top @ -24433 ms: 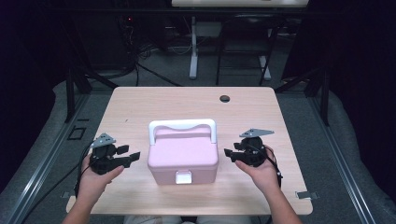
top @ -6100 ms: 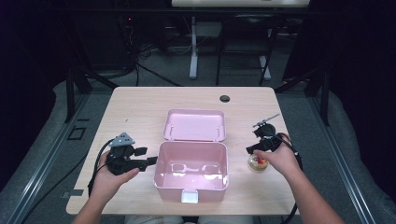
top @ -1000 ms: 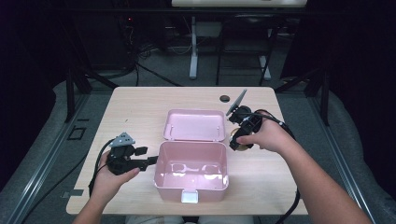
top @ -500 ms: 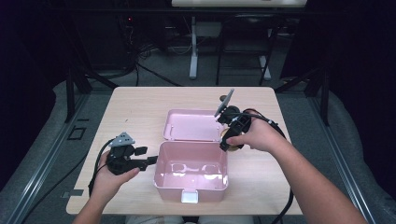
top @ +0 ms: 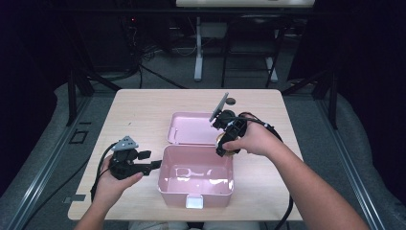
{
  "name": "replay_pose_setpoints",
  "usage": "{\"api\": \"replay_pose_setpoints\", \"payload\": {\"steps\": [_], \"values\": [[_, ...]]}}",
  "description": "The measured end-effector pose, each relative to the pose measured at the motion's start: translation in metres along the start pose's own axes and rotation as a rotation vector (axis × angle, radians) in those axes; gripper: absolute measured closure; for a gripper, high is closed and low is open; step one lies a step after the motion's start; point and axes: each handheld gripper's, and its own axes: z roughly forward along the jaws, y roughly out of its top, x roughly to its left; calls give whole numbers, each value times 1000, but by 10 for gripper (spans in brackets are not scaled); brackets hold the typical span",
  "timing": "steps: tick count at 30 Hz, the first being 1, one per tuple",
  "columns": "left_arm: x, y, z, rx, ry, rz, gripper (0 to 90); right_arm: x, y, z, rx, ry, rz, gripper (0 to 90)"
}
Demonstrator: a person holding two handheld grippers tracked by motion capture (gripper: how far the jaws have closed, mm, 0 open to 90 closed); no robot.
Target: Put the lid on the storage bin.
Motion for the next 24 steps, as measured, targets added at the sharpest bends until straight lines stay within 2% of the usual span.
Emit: {"api": "replay_pose_setpoints", "payload": {"steps": [19,24], "values": [[-1,0,0,-1,-2,-2,394,12,8,4,-11,6,-35,196],[-1,0,-1,-4,-1,-3,394,15,11,8,-35,8,-36,196]]}}
